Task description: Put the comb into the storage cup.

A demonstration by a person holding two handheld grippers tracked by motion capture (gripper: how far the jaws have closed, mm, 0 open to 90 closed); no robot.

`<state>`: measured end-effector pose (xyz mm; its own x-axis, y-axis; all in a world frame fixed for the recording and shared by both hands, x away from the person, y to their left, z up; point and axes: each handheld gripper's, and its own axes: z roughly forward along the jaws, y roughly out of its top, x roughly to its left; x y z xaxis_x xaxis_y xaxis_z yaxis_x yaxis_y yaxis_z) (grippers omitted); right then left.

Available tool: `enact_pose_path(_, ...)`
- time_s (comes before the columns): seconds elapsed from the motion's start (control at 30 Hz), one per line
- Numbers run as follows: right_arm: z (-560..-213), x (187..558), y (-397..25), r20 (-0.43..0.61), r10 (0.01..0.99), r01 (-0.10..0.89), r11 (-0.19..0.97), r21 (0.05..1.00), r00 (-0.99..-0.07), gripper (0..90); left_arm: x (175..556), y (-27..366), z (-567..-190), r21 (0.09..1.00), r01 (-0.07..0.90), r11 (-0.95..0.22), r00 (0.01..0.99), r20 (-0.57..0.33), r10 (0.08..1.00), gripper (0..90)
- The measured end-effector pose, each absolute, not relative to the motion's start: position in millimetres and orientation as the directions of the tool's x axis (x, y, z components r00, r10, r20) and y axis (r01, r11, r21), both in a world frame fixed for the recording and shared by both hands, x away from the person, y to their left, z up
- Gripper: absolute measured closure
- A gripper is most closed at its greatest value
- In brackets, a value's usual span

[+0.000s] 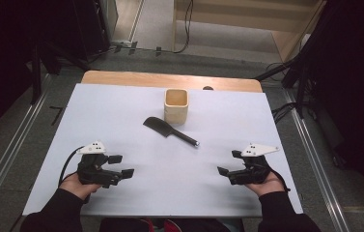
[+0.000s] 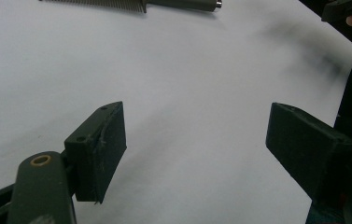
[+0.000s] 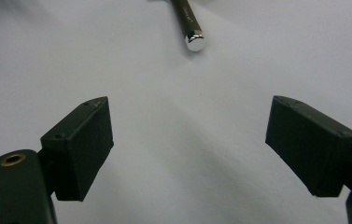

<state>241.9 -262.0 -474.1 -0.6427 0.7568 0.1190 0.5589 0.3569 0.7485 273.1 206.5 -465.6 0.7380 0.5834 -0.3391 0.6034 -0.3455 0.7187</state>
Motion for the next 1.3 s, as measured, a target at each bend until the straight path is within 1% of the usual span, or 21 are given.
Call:
enact_pose_path(0.4, -469, 246, -259, 0.046, 0.774, 0.507, 0.368, 0.779, -0.632, 13.3, 273, 207, -465, 0.72, 0.6, -0.349, 0.74, -0.333, 0.585, 20.6)
enact_pose_path(0.6, -469, 249, -257, 0.051, 0.769, 0.5, 0.362, 0.787, -0.638, 13.3, 273, 206, -464, 0.72, 0.598, -0.352, 0.742, -0.331, 0.583, 20.6)
enact_pose_path(0.77, -470, 257, -253, 0.025, 0.769, 0.476, 0.369, 0.798, -0.638, 13.3, 273, 207, -464, 0.723, 0.595, -0.351, 0.742, -0.327, 0.585, 20.6)
enact_pose_path(1.03, -468, 262, -252, 0.016, 0.772, 0.461, 0.363, 0.81, -0.636, 13.3, 274, 206, -464, 0.724, 0.593, -0.352, 0.744, -0.325, 0.583, 20.7)
enact_pose_path(1.3, -467, 270, -250, 0.032, 0.774, 0.462, 0.344, 0.818, -0.633, 13.3, 274, 206, -464, 0.724, 0.593, -0.352, 0.744, -0.326, 0.583, 20.6)
